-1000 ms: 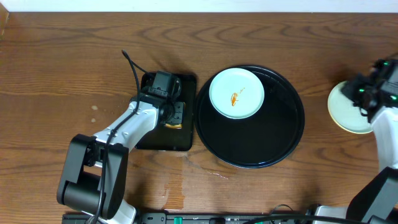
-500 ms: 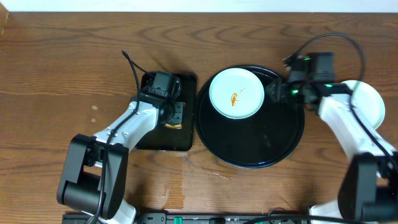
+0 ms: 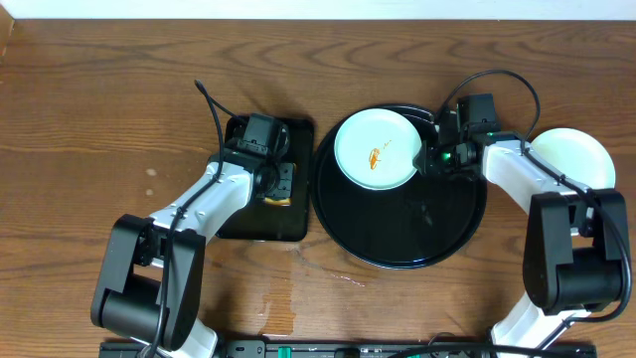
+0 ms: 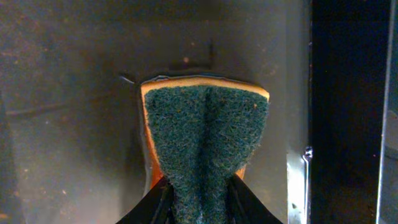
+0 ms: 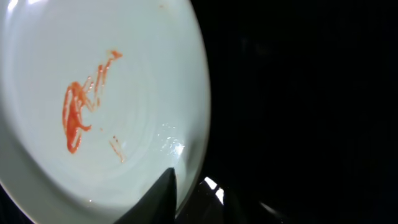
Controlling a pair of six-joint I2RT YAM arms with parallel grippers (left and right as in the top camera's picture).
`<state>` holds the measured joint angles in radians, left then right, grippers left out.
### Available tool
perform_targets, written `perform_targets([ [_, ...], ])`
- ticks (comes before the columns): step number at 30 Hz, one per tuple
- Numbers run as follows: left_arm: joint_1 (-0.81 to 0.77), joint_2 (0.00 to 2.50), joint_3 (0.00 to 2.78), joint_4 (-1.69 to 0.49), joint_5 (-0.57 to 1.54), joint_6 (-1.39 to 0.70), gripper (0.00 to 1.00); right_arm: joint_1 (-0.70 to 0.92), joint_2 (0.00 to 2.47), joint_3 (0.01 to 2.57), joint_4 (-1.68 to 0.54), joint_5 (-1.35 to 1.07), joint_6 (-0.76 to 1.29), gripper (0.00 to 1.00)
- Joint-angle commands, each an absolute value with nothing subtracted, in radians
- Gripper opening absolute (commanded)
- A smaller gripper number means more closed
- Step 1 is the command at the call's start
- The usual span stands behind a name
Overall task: Clean dirty plates on tray and stack at the side
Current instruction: 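Move right gripper back and pinch the rim of the last light-green plate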
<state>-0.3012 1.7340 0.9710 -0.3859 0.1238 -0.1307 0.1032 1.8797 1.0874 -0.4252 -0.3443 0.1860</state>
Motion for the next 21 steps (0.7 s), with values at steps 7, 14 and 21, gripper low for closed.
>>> perform_targets([
  [7,-0.298,1.74,0.958,-0.391,0.108,-0.136,0.27,0.106,1.891,1.095,-0.501,-0.276,0.258,0.1],
  [14,-0.298,1.74,0.958,-0.392,0.108,-0.136,0.27,0.106,1.891,1.095,-0.574,-0.243,0.276,0.01],
  [21,-0.298,1.74,0.958,-0.392,0.108,-0.136,0.27,0.106,1.887,1.096,-0.597,-0.243,0.276,0.01],
])
